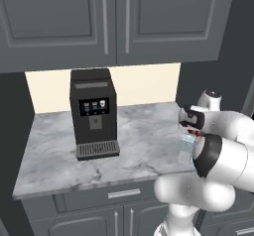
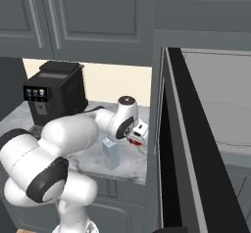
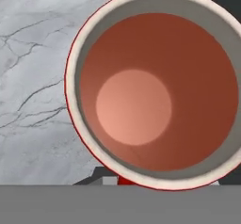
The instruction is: Place the microwavable item in the microwave. Then, close the microwave door and press the start button.
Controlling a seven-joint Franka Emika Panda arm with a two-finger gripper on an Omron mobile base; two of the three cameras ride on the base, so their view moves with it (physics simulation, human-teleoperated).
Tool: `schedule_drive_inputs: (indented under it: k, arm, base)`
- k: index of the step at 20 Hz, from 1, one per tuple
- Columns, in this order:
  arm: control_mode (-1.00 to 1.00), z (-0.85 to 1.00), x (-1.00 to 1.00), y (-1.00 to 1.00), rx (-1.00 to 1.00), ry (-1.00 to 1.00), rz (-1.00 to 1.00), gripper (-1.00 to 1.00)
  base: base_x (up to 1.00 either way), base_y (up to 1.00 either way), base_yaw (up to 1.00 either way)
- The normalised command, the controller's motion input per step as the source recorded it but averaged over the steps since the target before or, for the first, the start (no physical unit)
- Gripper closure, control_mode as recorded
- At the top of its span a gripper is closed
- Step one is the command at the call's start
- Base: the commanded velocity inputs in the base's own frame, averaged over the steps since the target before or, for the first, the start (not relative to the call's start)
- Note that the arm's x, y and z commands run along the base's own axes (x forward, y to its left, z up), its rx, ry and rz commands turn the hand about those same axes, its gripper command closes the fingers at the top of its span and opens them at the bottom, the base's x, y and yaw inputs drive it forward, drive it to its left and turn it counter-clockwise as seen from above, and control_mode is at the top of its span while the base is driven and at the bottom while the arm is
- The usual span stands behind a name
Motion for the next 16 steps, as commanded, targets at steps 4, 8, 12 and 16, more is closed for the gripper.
schedule_drive_inputs:
  k: [4,8,12,16]
  arm:
    - [-1.0,0.76,-0.24,0.0,0.0,-0.13,0.0,1.0]
    - [-1.0,0.86,-0.14,0.0,0.0,-0.11,0.0,1.0]
    - [-1.0,0.86,-0.18,0.02,0.0,-0.07,0.0,1.0]
    - [-1.0,0.76,-0.33,0.09,0.0,0.01,0.0,1.0]
  base:
    - [0.0,0.0,0.0]
    - [0.0,0.0,0.0]
    - [0.0,0.0,0.0]
    - [0.0,0.0,0.0]
